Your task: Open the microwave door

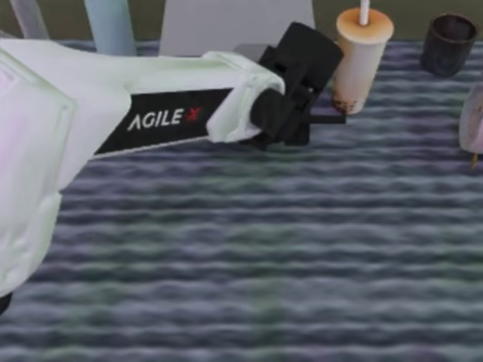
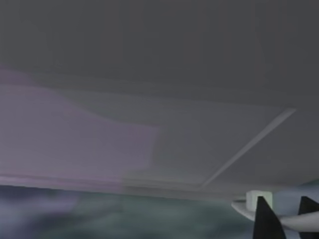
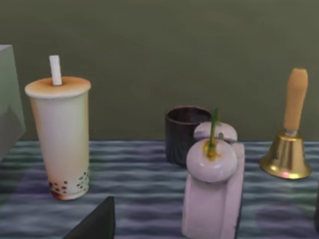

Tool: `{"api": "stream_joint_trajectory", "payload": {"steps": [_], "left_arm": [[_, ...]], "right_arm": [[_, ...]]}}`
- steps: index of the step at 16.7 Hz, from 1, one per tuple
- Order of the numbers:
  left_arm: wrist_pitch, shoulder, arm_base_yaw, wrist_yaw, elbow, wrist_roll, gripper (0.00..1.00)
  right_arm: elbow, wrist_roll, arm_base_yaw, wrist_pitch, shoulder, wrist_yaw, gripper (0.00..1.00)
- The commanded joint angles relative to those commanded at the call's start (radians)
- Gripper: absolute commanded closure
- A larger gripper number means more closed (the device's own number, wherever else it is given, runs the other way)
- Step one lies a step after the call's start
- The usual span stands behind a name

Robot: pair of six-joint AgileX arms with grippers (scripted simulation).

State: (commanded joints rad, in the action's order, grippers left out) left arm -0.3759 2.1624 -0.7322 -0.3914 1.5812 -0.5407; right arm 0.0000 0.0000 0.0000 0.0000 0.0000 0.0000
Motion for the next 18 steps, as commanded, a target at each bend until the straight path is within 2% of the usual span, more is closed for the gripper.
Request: {"api": "stream_joint_trajectory", "payload": {"steps": [11,18], "left_arm": [[0.0,0.0,0.0,0.0,0.0,0.0,1.0],[0.029,-0.026,0.003,0.02,-0.043,0.031,1.0]], "right_arm": [[0.0,0.0,0.0,0.0,0.0,0.0,0.0],[0.0,0.0,0.0,0.0,0.0,0.0,0.0]]}}
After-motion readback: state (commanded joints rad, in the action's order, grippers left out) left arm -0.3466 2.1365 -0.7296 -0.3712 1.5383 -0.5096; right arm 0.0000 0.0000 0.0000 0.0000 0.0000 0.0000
